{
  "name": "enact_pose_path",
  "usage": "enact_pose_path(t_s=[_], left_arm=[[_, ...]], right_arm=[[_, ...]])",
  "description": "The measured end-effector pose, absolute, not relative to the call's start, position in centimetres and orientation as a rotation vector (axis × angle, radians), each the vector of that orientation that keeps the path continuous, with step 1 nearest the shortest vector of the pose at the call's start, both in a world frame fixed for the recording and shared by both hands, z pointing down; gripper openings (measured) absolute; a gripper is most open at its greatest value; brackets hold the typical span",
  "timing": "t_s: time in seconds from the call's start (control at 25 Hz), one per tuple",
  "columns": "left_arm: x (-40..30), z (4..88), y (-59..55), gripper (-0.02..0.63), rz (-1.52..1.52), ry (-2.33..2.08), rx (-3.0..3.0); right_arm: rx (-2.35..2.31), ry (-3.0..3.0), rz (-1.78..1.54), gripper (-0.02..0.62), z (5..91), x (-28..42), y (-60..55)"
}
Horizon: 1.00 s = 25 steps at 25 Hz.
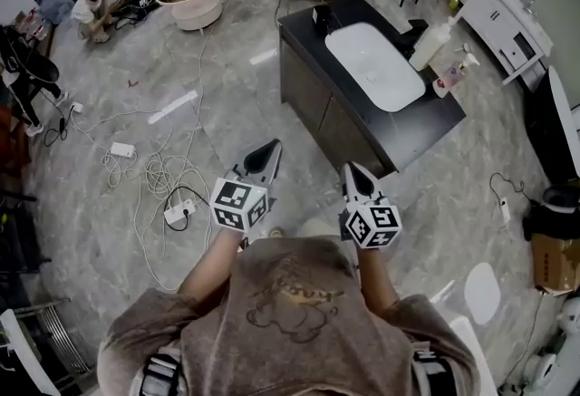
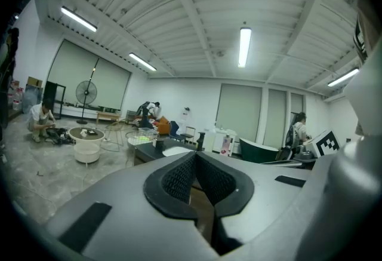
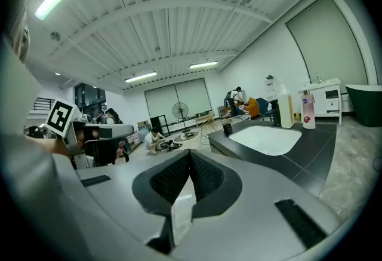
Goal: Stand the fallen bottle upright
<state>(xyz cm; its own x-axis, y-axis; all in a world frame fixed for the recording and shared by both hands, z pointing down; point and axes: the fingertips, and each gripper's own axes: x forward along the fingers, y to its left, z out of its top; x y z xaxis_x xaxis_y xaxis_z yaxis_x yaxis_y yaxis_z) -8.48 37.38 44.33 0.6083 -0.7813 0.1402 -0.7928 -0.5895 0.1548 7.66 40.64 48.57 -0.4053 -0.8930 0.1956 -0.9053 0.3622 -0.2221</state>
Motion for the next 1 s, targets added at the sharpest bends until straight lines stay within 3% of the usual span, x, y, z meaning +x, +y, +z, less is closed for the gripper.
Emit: enact_pose_path(t_s=[0.56,1.0], left_arm=[[-10.9,44.9,32.8,0.018,0.068,-1.274,2.640],[-10.1,45.9,25.5,0.018,0.071,-1.279,2.634]], right_arm=[[1.676,-2.556,0.514,0.000,49.7,3.9,36.9],[1.683,-2.549,0.523,0.000,50.6,4.9,29.4]])
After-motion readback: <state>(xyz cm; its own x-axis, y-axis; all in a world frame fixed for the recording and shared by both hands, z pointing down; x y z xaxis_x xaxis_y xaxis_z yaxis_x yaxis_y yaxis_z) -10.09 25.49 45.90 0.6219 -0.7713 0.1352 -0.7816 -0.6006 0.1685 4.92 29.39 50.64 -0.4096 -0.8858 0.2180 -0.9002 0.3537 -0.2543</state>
